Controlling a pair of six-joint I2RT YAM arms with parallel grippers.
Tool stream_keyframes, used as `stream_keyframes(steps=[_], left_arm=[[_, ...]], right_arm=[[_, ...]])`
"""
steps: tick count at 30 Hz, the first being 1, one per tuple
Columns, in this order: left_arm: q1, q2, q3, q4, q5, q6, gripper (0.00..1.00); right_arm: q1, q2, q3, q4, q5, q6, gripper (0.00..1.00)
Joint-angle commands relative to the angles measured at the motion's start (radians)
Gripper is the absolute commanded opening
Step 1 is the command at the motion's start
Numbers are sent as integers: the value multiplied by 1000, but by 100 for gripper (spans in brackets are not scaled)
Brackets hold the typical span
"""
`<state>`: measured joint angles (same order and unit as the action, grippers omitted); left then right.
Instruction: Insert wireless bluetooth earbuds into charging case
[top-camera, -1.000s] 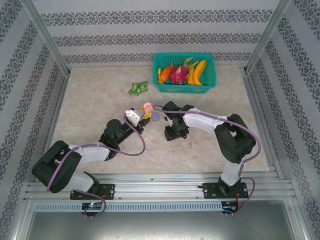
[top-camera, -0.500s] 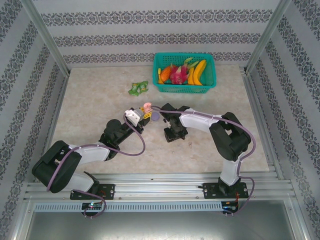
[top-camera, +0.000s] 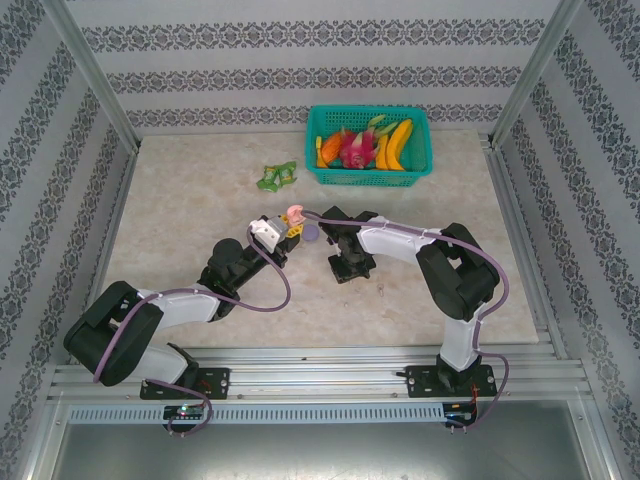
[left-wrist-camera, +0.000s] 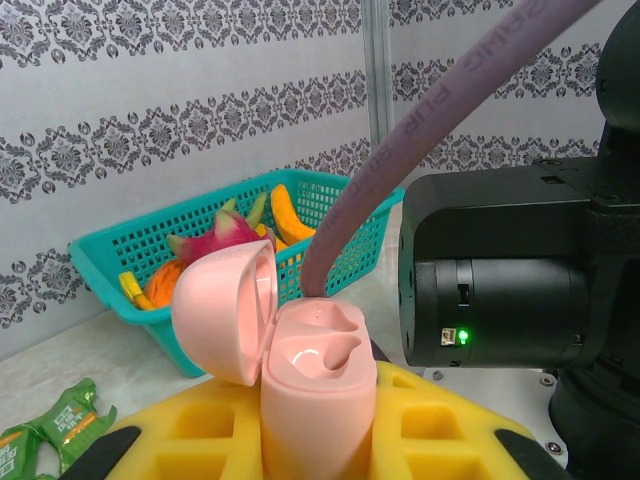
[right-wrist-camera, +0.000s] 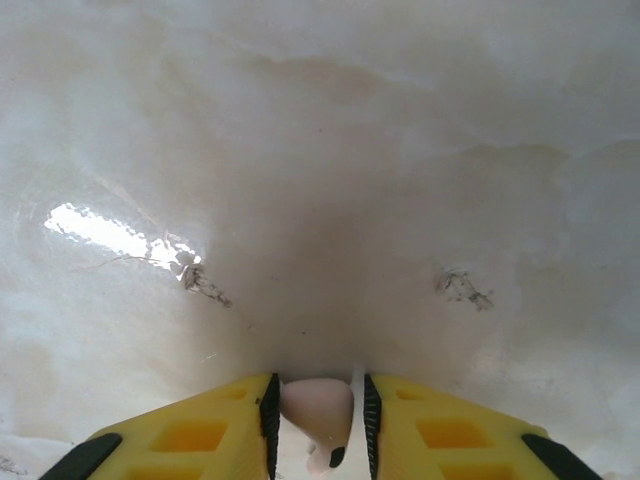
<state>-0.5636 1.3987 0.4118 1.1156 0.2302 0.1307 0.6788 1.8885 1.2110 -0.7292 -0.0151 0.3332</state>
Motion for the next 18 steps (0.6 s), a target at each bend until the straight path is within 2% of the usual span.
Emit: stream_keyframes(steps=[1,7,18], left_arm=[[-15,-17,13,66,5,-15,0],[-15,-10,16,62,5,-22,0],[-15,-13,8,53,1,-23,0]], right_arm=[[15,7,-11,5,9,-4,27],[16,-43,-33,20,7,14,21],[-4,-165,-83,54,15,53,20]])
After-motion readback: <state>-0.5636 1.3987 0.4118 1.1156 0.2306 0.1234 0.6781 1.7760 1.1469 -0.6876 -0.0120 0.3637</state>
